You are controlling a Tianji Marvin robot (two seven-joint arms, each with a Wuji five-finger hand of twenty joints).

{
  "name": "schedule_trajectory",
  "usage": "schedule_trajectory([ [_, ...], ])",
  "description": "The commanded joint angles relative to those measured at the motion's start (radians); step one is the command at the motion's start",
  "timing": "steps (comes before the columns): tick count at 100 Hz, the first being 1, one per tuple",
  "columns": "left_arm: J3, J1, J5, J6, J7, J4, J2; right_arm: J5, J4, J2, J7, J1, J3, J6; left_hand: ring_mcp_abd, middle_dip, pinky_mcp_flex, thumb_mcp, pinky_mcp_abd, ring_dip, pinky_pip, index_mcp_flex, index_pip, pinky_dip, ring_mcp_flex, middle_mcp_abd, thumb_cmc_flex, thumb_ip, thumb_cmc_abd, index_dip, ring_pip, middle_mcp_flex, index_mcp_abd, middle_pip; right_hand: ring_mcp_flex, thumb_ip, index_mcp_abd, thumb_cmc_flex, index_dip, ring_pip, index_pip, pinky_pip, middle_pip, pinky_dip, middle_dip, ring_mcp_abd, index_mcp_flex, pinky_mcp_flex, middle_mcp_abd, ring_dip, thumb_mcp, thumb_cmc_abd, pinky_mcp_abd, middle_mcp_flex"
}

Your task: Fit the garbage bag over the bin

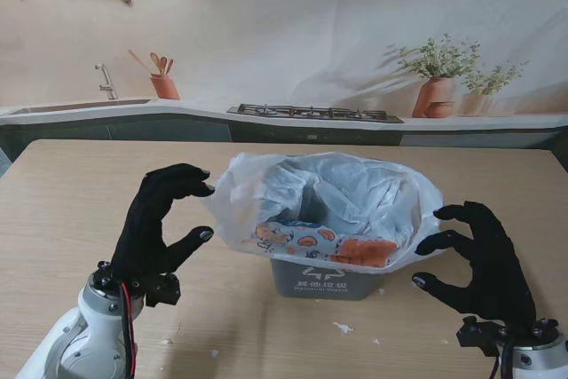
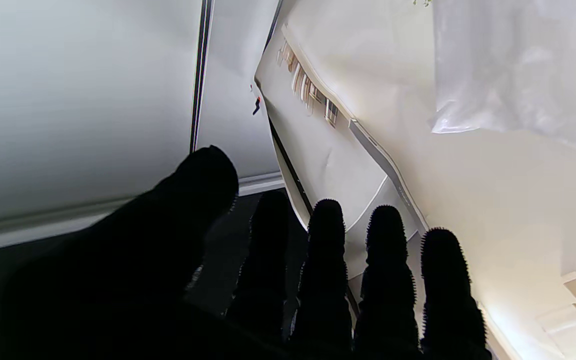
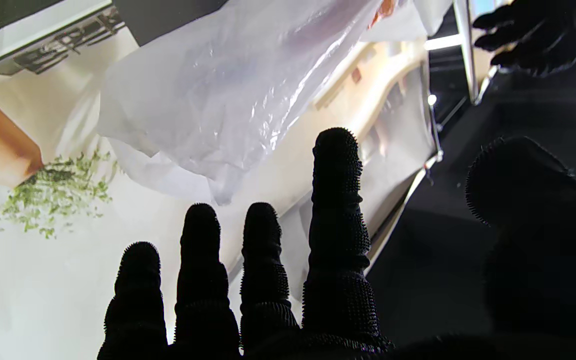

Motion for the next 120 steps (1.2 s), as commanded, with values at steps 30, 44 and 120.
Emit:
schedule_trajectory([
  [30, 0.011, -0.072, 0.122, 0.071, -0.186, 0.014, 0.063, -0.056, -0.006, -0.007, -0.028, 0.0, -0.002, -0.014, -0.002, -0.074, -0.02, -0.081, 0.07, -0.1, -0.2, 0.062, -0.268, -0.107, -0.061, 0.006, -0.101, 0.029, 0.002, -0.113, -0.147, -0.005, 0.052, -0.121, -0.036, 0.054, -0.031, 0.012, -0.009, -0.029, -0.074, 0.0, -0.026, 0.029, -0.007, -0.017, -0.247, -0.03, -0.017, -0.009, -0.018, 0.033, -0.005, -0.078],
  [44, 0.051, -0.118, 0.171, 0.08, -0.235, 0.059, 0.085, -0.039, -0.014, -0.01, -0.023, 0.002, 0.002, -0.027, -0.011, -0.091, -0.021, -0.18, 0.104, -0.12, -0.336, 0.019, -0.328, -0.174, -0.118, -0.001, -0.152, 0.037, 0.019, -0.145, -0.204, -0.05, 0.055, -0.151, -0.038, 0.056, -0.033, 0.009, -0.009, -0.027, -0.069, 0.001, -0.024, 0.033, -0.008, -0.019, -0.314, -0.031, -0.015, -0.009, -0.019, 0.043, -0.007, -0.094],
  [120, 0.194, -0.193, 0.341, 0.196, -0.211, 0.123, 0.12, 0.139, -0.008, -0.001, 0.14, 0.0, 0.014, -0.018, 0.004, -0.011, -0.023, -0.069, 0.153, -0.084, -0.369, 0.392, -0.102, -0.187, 0.016, -0.041, -0.081, 0.0, -0.037, -0.056, -0.15, 0.222, -0.02, -0.051, -0.008, 0.055, -0.02, 0.012, -0.064, -0.068, -0.109, -0.01, -0.062, 0.028, -0.029, -0.006, -0.302, -0.015, -0.007, -0.03, -0.021, 0.049, 0.009, -0.055],
])
